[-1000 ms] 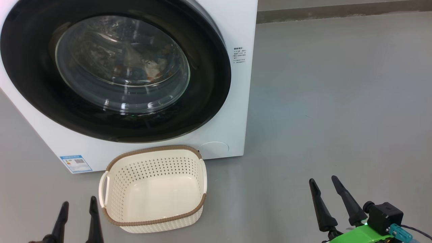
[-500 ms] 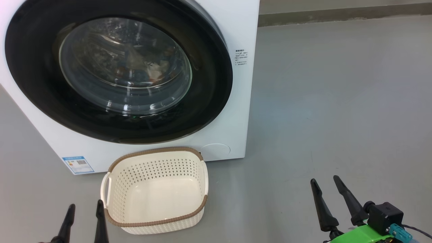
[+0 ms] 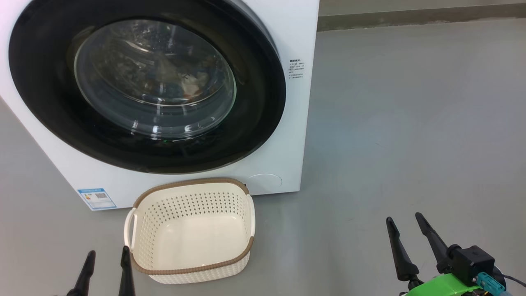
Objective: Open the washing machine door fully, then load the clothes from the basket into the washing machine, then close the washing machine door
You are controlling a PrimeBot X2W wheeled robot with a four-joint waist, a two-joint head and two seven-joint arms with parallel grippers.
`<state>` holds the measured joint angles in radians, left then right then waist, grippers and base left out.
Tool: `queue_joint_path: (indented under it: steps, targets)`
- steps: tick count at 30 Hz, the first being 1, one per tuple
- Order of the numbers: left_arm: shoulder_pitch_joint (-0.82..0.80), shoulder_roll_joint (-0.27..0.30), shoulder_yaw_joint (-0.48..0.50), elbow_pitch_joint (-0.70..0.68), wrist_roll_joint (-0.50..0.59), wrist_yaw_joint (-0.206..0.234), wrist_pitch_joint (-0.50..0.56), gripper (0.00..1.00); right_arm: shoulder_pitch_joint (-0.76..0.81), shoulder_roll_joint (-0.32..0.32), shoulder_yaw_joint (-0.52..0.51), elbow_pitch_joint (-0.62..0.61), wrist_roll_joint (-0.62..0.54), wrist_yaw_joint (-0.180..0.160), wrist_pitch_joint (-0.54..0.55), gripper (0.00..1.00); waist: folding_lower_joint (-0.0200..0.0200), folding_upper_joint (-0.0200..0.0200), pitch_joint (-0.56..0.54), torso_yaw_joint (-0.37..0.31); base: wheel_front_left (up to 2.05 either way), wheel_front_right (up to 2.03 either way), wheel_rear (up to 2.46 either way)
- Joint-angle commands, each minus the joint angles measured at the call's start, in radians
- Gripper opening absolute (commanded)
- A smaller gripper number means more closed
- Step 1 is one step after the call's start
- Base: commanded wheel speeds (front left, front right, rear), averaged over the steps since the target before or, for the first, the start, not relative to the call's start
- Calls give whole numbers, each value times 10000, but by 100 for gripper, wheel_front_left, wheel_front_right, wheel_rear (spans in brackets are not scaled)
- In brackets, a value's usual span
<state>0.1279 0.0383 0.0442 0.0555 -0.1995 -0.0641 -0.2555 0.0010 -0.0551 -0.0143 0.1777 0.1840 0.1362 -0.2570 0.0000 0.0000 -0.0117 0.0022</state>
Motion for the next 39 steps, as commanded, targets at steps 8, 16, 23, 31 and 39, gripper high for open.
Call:
queue_joint_path:
  steps: [8,16,23,31,39]
  targets:
    - [-82,120,279,-158,137,142,-63,100,-81,42,-160,-275,-331,-55,-48,100,0,0,-5,-13,0,0,0]
    - [-96,120,242,-145,192,231,-63,100,-62,47,-541,-232,-529,-55,-48,100,0,0,-32,-2,0,0,0]
    - [-50,120,250,-152,177,317,-63,100,-39,48,-665,-179,-567,-55,-48,100,0,0,-36,-7,0,0,0]
    - [77,-61,-7,463,-232,220,128,0,-60,110,-963,359,-197,2,133,0,3,0,-29,-10,0,0,0]
    - [-56,-49,24,535,-1163,162,356,0,-94,106,-948,351,775,-1,363,0,2,0,-23,-11,0,0,0]
